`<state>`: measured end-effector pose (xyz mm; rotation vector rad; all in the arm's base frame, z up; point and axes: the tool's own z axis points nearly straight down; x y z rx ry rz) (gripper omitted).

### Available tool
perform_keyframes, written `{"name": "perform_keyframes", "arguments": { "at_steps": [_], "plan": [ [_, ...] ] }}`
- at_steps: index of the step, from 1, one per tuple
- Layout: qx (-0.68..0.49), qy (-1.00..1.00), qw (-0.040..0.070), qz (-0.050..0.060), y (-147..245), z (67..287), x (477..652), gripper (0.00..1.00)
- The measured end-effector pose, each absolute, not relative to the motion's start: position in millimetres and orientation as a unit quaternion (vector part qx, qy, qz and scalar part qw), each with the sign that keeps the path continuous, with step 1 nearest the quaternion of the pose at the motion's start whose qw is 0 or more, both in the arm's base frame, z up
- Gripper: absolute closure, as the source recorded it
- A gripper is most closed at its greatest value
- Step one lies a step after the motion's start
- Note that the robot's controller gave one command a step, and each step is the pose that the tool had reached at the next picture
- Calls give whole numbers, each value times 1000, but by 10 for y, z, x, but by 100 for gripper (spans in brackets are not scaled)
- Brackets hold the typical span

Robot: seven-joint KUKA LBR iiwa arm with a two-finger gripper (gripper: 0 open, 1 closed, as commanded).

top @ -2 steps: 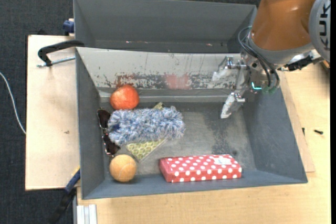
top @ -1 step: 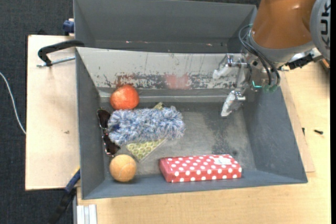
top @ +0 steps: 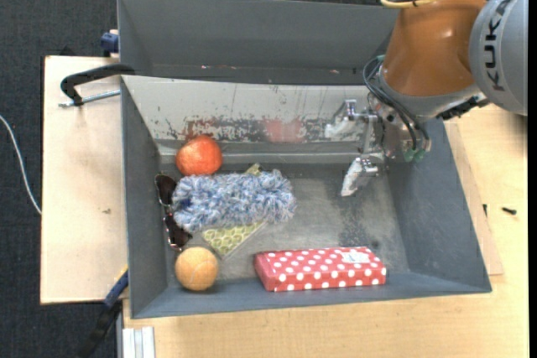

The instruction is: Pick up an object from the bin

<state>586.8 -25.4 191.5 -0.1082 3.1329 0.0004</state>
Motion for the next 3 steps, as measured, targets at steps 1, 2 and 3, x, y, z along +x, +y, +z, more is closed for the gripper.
{"name": "perform_keyframes", "arguments": {
  "at_steps": [1,2,3],
  "plan": [
    [-38,999,2,0,27,1273,5923,0],
    [-94,996,4,-1,641,786,5843,100],
    [-95,996,4,-1,641,786,5843,100]
  ]
}}
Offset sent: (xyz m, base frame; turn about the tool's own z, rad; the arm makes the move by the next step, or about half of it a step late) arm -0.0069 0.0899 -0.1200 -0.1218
